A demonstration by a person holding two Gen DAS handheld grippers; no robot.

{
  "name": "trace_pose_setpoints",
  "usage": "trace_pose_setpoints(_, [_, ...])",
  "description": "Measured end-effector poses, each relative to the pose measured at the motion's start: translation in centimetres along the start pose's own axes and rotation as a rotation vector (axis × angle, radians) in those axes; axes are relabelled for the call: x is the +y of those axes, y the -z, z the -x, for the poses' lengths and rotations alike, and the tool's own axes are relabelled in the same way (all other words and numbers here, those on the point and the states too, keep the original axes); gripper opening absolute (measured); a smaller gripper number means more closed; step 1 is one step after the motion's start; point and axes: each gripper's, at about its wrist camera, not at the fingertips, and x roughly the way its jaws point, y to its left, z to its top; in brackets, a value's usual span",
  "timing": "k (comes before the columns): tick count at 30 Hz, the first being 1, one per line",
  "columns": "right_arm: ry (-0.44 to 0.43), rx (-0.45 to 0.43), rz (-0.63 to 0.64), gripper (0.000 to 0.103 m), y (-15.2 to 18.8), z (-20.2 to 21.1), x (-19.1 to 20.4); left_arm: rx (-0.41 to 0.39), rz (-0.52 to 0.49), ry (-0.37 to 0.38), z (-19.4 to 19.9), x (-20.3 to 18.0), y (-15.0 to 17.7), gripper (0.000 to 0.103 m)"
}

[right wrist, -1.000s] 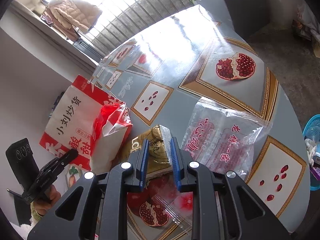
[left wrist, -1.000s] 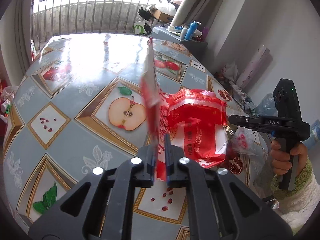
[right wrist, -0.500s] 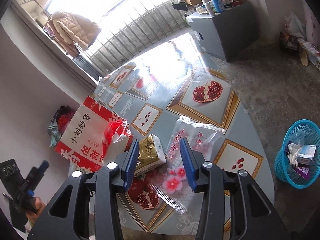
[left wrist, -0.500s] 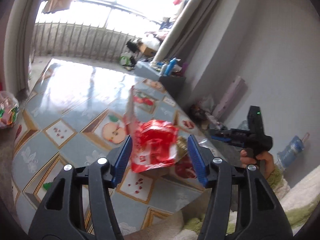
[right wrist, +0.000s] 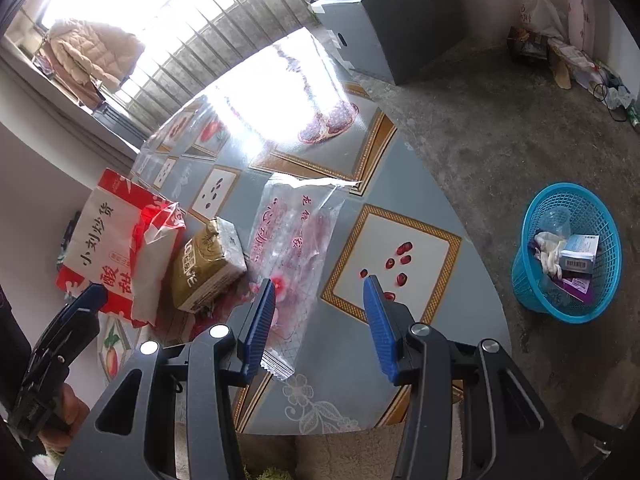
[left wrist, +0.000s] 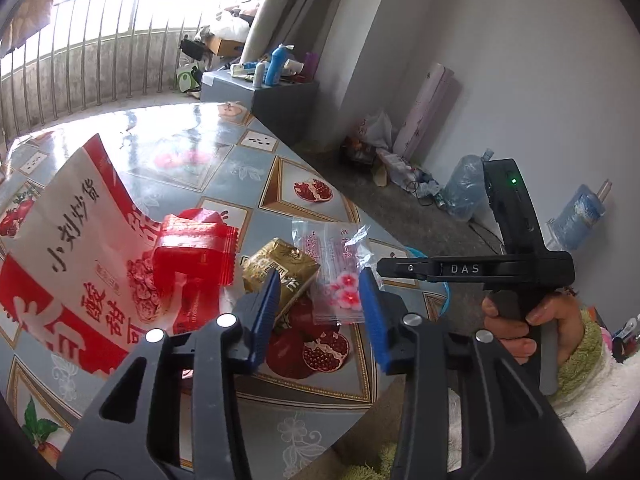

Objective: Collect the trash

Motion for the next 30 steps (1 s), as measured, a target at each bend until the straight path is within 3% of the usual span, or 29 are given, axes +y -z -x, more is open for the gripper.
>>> trace_pose_setpoints(6, [-0.025, 0.018, -0.031, 0.042, -0.9, -1.5, -0.3, 0.011, -0.015, -0.011, -2.1, -0.6, -1.0, 0.026])
trace_pose_setpoints(9, [-0.029, 0.022, -0.023, 0.034, -0.9, -2.0, 0.1, 0.048, -0.022, -0.039, -3.3, -0.8, -1.4, 0.017])
trace_pose_setpoints(11, [-0.026, 0.021, -0.017, 0.021, -0.8, -2.4, 0.5, 0.067, -0.016, -0.030, -3.9, -0.8, -1.5, 0.014])
trace_pose_setpoints(16, [-0.012, 0.018, -0.001, 0.007, -0.7, -2.8, 0.6, 0.096, -0.035, -0.027, -4.6, -1.3, -1.7, 0.012])
trace_pose_setpoints(30, [-0.002, -0.025, -0.047, 0.005, -0.3, -0.4, -2.9, 0.127, -0.002, -0.110, -5.7, -0.1, -3.5, 0.012])
